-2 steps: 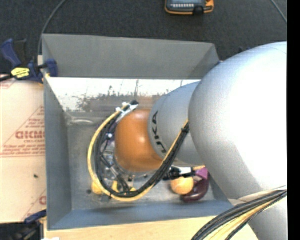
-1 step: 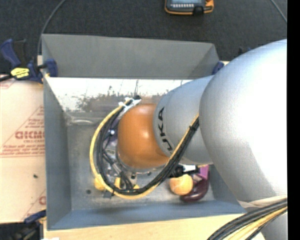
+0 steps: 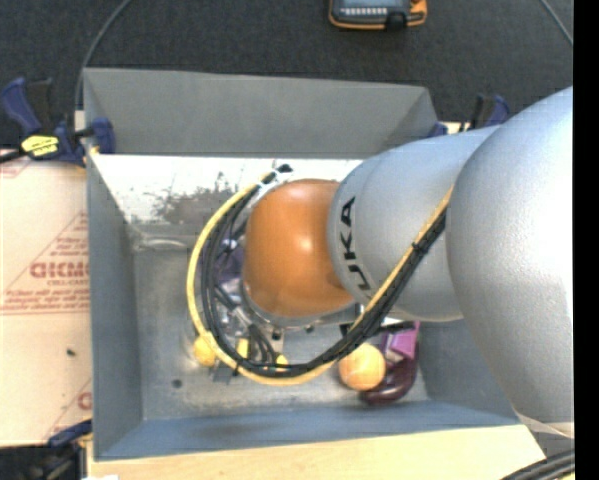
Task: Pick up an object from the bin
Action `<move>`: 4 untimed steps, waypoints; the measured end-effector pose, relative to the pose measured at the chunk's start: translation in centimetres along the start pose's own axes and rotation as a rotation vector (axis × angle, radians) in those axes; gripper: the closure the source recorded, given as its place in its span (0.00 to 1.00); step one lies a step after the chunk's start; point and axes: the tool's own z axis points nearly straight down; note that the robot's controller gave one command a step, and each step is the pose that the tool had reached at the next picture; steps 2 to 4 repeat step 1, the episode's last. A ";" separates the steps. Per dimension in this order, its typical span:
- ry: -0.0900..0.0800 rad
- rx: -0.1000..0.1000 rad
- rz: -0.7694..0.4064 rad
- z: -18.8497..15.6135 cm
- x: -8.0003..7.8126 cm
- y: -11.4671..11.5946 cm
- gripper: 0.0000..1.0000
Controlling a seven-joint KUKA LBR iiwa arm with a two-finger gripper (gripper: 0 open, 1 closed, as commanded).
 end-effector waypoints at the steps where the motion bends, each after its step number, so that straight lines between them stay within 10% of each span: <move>1: 0.000 0.000 -0.002 -3.1 -0.1 0.0 1.00; 4: 0.000 0.000 -0.002 -3.1 -0.1 0.0 1.00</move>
Offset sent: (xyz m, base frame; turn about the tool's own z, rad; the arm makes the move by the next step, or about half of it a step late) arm 0.0006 -0.0002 0.0452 -0.0012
